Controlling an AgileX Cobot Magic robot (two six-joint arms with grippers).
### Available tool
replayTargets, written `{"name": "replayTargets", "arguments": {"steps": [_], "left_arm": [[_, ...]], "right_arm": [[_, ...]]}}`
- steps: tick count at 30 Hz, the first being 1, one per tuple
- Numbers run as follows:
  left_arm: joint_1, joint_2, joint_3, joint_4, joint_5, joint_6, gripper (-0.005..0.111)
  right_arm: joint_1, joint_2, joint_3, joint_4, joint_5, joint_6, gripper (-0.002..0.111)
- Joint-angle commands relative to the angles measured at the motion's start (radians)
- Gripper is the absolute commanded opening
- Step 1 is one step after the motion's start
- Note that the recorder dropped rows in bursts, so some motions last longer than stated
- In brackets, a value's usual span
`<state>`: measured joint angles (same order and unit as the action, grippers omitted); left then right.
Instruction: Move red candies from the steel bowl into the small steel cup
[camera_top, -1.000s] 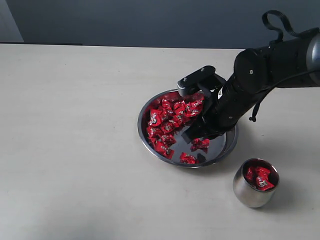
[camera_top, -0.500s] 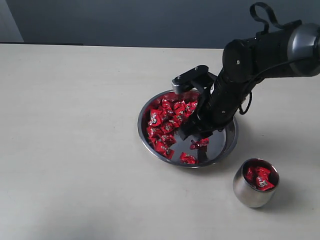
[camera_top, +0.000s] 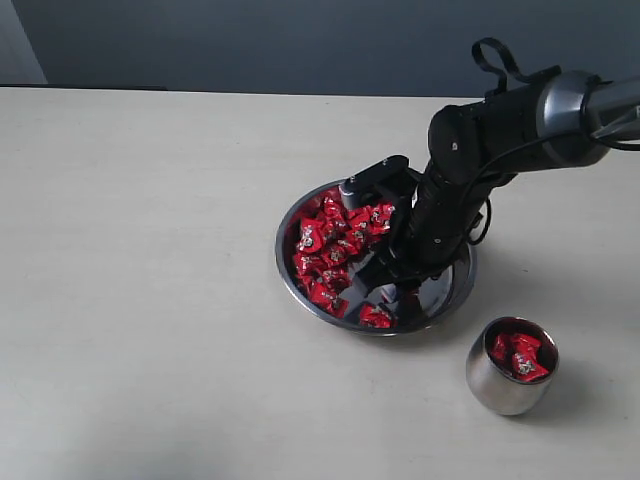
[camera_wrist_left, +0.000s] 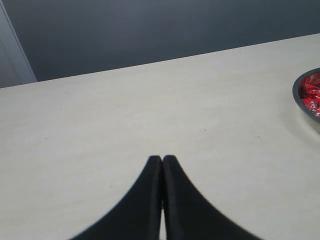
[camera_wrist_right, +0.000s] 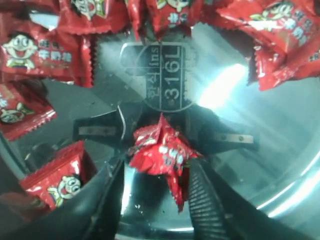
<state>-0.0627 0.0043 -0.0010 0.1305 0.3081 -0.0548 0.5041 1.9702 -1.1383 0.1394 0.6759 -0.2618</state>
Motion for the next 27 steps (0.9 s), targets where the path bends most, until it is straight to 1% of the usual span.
{"name": "replayTargets", "arguments": {"steps": [1, 5, 8, 19, 27], "left_arm": [[-0.008, -0.004, 0.001, 0.002, -0.007, -0.006, 0.000], [-0.008, -0.004, 0.001, 0.002, -0.007, -0.006, 0.000], [-0.008, -0.004, 0.001, 0.002, -0.007, -0.006, 0.000], [-0.008, -0.004, 0.001, 0.002, -0.007, -0.006, 0.000], [-0.008, -0.004, 0.001, 0.002, -0.007, -0.006, 0.000]], "right_arm": [[-0.005, 0.011, -0.005, -0.007, -0.013, 0.001, 0.031], [-0.005, 0.011, -0.006, -0.007, -0.017, 0.001, 0.012], [-0.005, 0.011, -0.012, -0.007, -0.017, 0.001, 0.005], [-0.005, -0.025, -0.024, -0.007, 0.013, 0.011, 0.005], [-0.005, -0.156, -0.010, -0.007, 0.079, 0.051, 0.005]]}}
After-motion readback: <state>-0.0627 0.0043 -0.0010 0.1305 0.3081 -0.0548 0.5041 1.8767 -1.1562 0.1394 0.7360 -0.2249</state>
